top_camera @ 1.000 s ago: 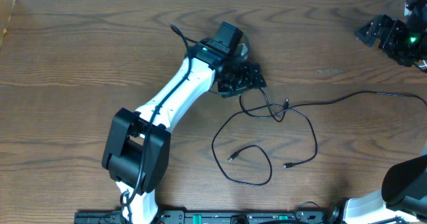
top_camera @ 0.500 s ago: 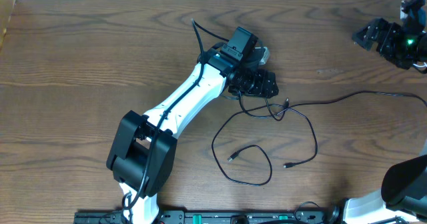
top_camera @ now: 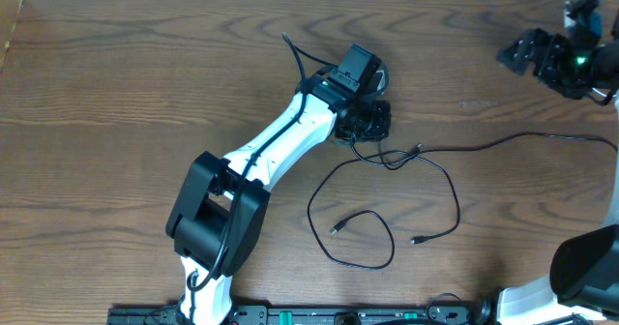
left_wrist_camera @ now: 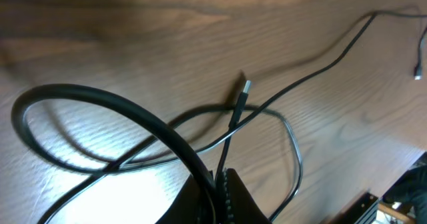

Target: Untangle cables

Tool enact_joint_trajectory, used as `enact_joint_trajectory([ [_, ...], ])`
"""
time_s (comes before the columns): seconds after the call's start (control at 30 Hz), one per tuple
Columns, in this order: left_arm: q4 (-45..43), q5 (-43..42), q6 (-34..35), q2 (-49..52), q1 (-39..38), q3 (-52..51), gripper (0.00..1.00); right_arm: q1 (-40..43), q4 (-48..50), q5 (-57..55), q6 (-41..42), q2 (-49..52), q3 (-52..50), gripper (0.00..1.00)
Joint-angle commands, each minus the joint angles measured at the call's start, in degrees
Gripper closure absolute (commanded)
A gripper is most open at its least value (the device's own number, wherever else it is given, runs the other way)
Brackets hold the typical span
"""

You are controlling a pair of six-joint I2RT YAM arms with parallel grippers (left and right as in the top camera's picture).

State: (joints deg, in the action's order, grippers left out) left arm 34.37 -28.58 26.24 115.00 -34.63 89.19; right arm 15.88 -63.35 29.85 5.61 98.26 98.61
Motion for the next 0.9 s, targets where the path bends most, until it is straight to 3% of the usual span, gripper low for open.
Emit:
enact_joint_trajectory([
  [0.0, 3.0, 1.1, -5.2, -5.5, 1.4, 4.4, 0.93, -2.2, -1.2, 0.1, -4.3, 0.3, -0.2, 0.03],
  [0.2, 6.1, 1.2, -11.5, -17.7, 1.9, 11.3, 0.92, -5.7, -1.8, 7.7, -11.5, 0.3, -0.2, 0.02],
  [0.53, 3.5, 0.3, -12.0, -31.2, 2.6, 11.3, 0.93, -11.1, 0.5, 12.2, -18.9, 0.3, -0.2, 0.01],
  [0.7, 5.6, -9.4, -13.8, -33.3, 6.4, 11.3, 0.92, -13.6, 1.0, 14.6, -25.8, 0.3, -0.2, 0.01],
  [0.87, 9.4, -22.5, -15.2, -33.3, 13.0, 11.3, 0.92, -14.5, -0.5, 24.4, -37.2, 0.3, -0.2, 0.03],
])
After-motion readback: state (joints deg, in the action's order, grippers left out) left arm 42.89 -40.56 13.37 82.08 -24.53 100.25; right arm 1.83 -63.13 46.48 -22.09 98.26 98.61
